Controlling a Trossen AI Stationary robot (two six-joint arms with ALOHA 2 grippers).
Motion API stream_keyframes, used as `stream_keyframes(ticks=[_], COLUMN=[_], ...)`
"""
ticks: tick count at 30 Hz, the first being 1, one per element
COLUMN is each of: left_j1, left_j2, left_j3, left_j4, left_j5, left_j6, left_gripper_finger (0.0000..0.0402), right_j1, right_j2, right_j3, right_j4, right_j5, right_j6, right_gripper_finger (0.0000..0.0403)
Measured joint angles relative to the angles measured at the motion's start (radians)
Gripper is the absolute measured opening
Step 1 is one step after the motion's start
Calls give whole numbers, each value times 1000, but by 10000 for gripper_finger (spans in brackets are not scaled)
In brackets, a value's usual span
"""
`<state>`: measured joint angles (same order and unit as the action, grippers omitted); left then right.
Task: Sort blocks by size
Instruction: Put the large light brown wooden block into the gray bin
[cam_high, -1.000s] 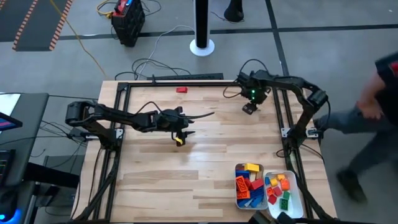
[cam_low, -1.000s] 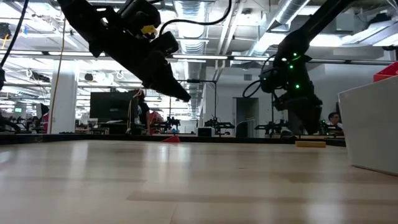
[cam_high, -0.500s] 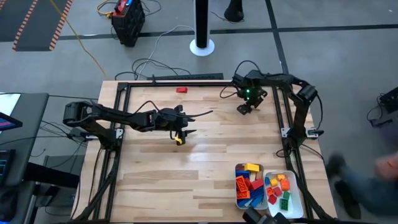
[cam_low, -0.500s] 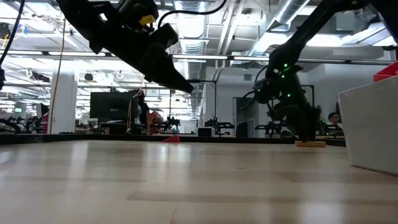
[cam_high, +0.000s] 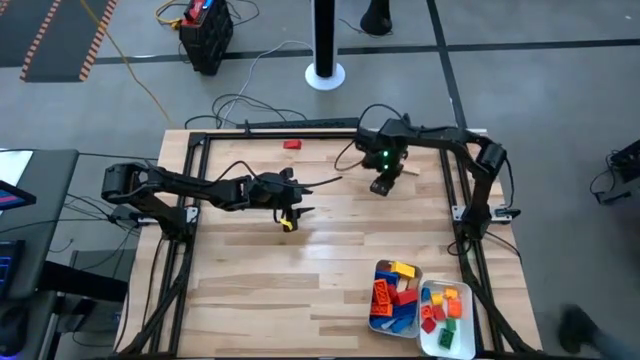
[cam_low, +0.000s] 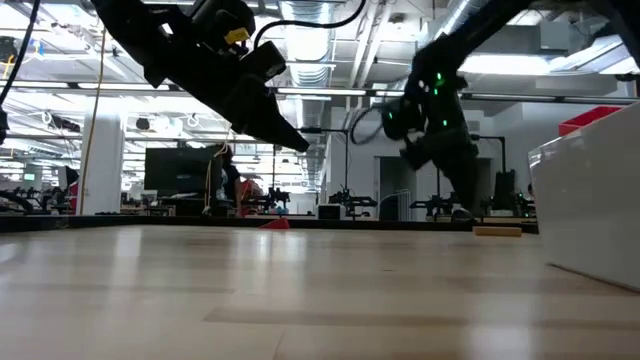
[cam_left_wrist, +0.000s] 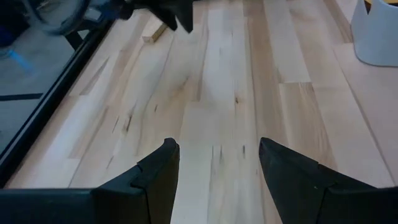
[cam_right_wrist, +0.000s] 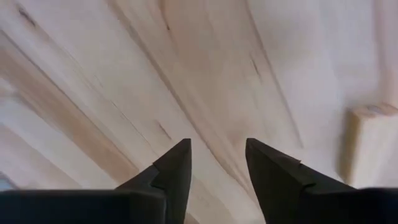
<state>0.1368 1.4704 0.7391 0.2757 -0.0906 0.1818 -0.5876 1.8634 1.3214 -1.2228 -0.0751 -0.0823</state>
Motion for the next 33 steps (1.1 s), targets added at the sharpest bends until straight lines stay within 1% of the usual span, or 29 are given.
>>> stream_keyframes(ticks=[2, 5, 8, 10, 13, 15, 18, 22, 25, 29, 31, 33], left_j1=[0, -1, -1, -2, -4, -3, -3, 1, 4, 5, 5, 5], left_j2=[0, 0, 0, 0, 0, 0, 0, 0, 0, 0, 0, 0], left_j3=[0, 0, 0, 0, 0, 0, 0, 0, 0, 0, 0, 0], left_j4=[-1, -1, -1, -5, -18, -28, -26, -13, 21, 27, 26, 26], left_j5=[0, 1, 0, 0, 1, 1, 1, 1, 0, 1, 1, 1], left_j6=[1, 0, -4, -11, -20, -21, -21, -4, -3, -1, 2, 2], left_gripper_finger=[212, 212, 212, 212, 212, 212, 212, 212, 212, 212, 212, 212], right_j1=[27, 19, -36, -92, -187, -240, -281, -292, -273, -241, -226, -214], right_j2=[-26, -79, -118, -135, -145, -143, -140, -140, -131, -53, -13, 20], right_j3=[8, 9, 9, -2, -52, -93, -144, -161, -159, -133, -117, -98], right_j4=[-22, -36, -32, -9, 40, 71, 115, 128, 150, 147, 132, 117], right_j5=[60, 126, 181, 214, 228, 226, 215, 208, 214, 216, 233, 272], right_j6=[11, 8, -21, -41, -88, -112, -148, -170, -207, -226, -231, -234], right_gripper_finger=[180, 170, 168, 170, 181, 196, 226, 265, 282, 286, 286, 286])
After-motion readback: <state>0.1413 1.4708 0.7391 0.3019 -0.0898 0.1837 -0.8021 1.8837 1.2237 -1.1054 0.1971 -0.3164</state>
